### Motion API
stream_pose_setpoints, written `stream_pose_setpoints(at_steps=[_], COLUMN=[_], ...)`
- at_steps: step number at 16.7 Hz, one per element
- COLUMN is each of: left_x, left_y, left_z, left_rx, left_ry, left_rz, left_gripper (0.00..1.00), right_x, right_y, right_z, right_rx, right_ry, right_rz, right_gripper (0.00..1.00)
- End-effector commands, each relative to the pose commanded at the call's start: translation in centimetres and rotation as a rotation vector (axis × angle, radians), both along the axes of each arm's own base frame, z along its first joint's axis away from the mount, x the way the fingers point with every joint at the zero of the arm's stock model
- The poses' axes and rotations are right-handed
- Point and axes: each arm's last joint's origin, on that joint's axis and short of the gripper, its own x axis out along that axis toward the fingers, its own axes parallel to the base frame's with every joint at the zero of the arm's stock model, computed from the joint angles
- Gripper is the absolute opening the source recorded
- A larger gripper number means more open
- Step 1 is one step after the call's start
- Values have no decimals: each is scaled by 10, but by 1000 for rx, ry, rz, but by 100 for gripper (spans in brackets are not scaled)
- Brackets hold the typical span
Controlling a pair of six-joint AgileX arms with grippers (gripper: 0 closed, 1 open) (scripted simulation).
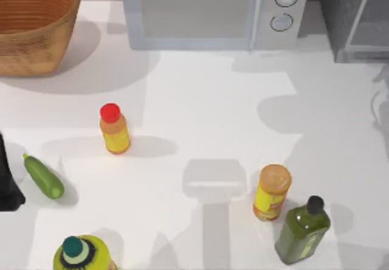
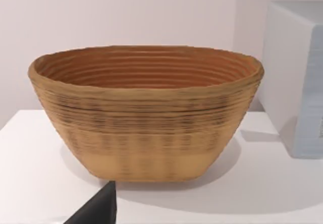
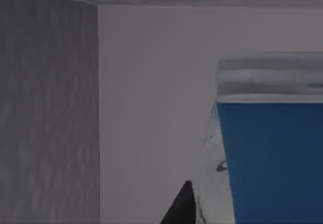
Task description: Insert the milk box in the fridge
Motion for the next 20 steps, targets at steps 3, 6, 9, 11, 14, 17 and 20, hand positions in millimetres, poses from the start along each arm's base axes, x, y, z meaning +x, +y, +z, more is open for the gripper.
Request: stream_pose_setpoints(at_steps=[3,6,9,11,14,17,20], left_x=[0,0,0,0,0,0,0], left_y=[0,0,0,0,0,0,0], left_z=[0,0,0,0,0,0,0], left_rx=[0,0,0,0,0,0,0], left_ry=[0,0,0,0,0,0,0], left_rz=[0,0,0,0,0,0,0], left_gripper=[100,100,100,100,100,100,100], right_x=[21,34,39,39,39,39,39], right_y=[-5,-22,-36,-36,-36,-36,-36], right_z=[-9,-33,-47,-47,-47,-47,-47], right_rx=[9,15,15,15,15,15,15], right_ry=[46,137,188,188,188,188,188], right_rz=[-23,-73,-107,-107,-107,-107,-107], right_gripper=[0,0,0,0,8,30,53])
